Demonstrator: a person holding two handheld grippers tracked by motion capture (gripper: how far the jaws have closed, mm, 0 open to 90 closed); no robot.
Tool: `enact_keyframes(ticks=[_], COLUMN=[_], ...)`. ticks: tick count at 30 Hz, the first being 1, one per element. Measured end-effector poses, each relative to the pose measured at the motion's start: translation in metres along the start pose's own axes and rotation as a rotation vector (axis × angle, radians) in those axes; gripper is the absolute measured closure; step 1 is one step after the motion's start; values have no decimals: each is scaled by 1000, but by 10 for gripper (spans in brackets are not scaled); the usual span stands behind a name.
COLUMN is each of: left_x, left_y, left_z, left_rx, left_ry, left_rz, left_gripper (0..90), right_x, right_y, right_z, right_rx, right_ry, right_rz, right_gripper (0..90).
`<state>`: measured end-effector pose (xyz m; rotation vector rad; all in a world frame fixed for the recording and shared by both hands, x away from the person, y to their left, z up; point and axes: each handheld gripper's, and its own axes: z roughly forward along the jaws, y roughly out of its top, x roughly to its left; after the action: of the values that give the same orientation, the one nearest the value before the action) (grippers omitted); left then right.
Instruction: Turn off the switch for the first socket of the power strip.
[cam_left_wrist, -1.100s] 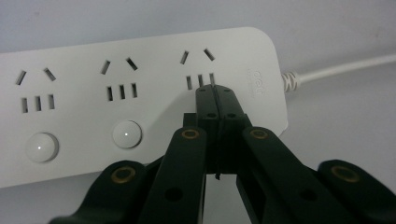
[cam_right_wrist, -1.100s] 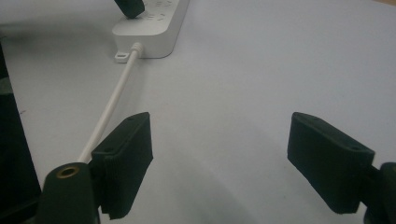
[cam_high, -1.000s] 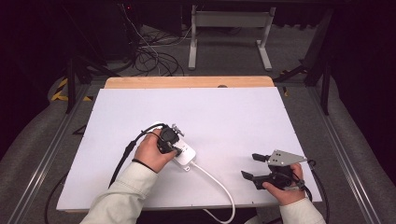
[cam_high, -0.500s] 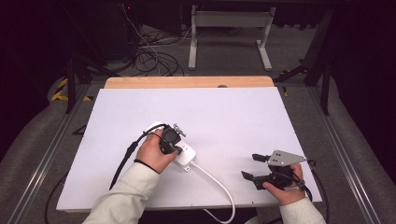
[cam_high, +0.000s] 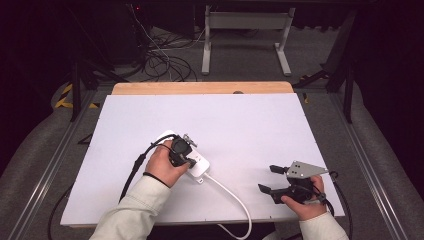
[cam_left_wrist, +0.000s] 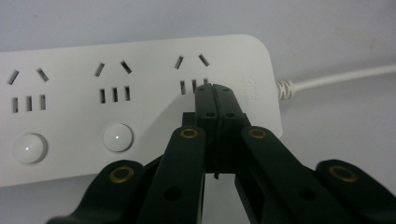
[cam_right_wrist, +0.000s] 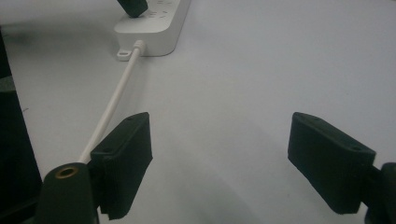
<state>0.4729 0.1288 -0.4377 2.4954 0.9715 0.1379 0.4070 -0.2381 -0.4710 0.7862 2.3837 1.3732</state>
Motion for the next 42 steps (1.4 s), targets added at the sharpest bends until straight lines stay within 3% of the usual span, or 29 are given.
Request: enact_keyframes(ticks=[1,2,5,8,9,11,15,21,31,33,37,42], left_x=[0,1,2,2,1,1,-1,-3,-9,-11,-13,-18], left_y=[0,-1,-4,-5,-5,-6,-5,-4,-9,-9,-11,-15], left_z=[0,-2,-2,-2,-5,-7,-21,-38,-49,-50,-54,-60], left_rx=[0,0,-19,-37,-69,-94,-147,-177,-231,-247,-267,-309], left_ry=[0,29,15,26,23,6,10,17,8,28,18,37], left_rz=[0,6,-7,3,-4,-6,8,20,35,38,40,72], left_gripper=[900,900,900,900,900,900,900,900,895,695,613,483], right_x=[0,0,0,0,0,0,-2,-1,-1,-1,0,0], right_y=[0,0,0,0,0,1,0,0,0,0,0,0], right_z=[0,0,0,0,0,0,0,0,-1,-1,-1,-2], right_rx=[0,-1,0,1,0,-4,-1,-2,-5,-4,-4,-6], right_ry=[0,0,1,1,1,1,-3,-2,-5,-5,-6,-9], right_rz=[0,-1,-1,-1,-1,1,8,7,5,5,3,3], right_gripper=[220,220,220,220,219,219,218,218,217,217,217,217])
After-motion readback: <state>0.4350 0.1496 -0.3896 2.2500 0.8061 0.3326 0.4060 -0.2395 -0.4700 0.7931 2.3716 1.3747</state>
